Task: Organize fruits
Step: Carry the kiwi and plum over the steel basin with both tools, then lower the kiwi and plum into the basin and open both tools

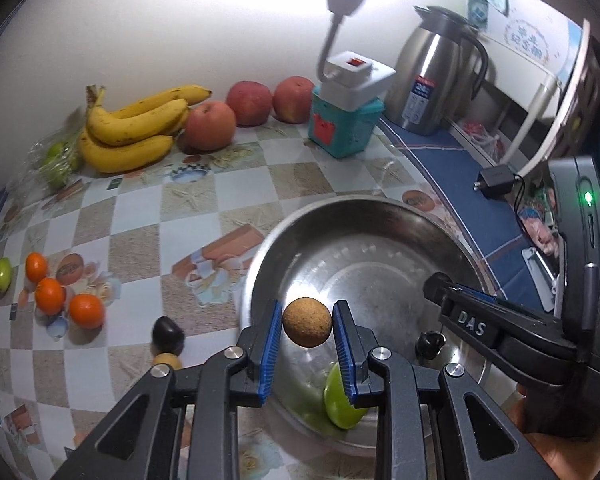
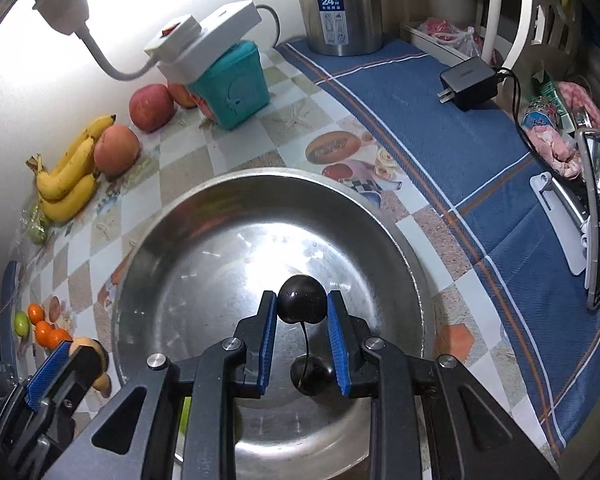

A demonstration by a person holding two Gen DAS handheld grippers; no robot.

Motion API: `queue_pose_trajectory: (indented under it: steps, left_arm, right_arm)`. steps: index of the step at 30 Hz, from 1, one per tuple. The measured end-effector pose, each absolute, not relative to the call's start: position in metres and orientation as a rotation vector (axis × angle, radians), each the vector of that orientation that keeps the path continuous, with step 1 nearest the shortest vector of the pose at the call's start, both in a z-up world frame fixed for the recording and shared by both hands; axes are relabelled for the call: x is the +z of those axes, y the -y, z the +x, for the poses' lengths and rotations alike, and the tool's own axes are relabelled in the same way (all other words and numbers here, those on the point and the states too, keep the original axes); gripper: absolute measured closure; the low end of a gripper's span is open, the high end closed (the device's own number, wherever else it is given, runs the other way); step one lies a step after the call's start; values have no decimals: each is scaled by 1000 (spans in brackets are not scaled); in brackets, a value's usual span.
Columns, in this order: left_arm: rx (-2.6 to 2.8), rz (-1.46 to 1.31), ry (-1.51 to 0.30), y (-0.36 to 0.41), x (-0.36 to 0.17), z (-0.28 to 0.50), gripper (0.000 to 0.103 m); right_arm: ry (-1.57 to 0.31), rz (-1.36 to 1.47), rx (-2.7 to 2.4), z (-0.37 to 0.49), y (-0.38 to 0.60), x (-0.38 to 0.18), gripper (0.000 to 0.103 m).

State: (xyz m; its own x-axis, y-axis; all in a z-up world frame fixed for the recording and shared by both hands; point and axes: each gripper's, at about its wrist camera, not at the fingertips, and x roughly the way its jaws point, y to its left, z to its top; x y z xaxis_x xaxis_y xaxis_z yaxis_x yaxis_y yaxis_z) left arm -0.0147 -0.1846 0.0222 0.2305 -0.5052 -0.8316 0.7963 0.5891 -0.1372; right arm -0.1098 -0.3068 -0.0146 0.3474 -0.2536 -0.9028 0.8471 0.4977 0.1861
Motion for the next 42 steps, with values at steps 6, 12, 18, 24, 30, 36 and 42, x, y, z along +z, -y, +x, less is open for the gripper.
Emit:
queue_pose_trajectory:
  steps: [6,12,18,24,30,36,42]
  left_arm:
    - [-900,363,-1009,190,6,-13,75]
    - [-884,363,-1034,194,-5,-11,75]
    - [-875,364,-1049,195,-10,-10,74]
    - [-884,369,-1054,195,-11,-11,74]
    - [-888,371,-1059,196,-10,-11,58]
    - [-882,355,-1062,193,-3,-6,47]
    - [-886,317,-1040,189,15,0,40]
  right_arm:
    - [-978,720,-802,-105,306,-25,76]
    - [-1003,703,-806,-100,306,-34,76]
    - [-1019,686,-810,-98,304,-38,76]
    - [-1025,682,-812,-98,304,-39,76]
    - [-1024,680,-812,-97,304,-38,76]
    - [-1005,687,-824,-99,306,-33,65]
    - [-945,693,-819,-100,306,-15,65]
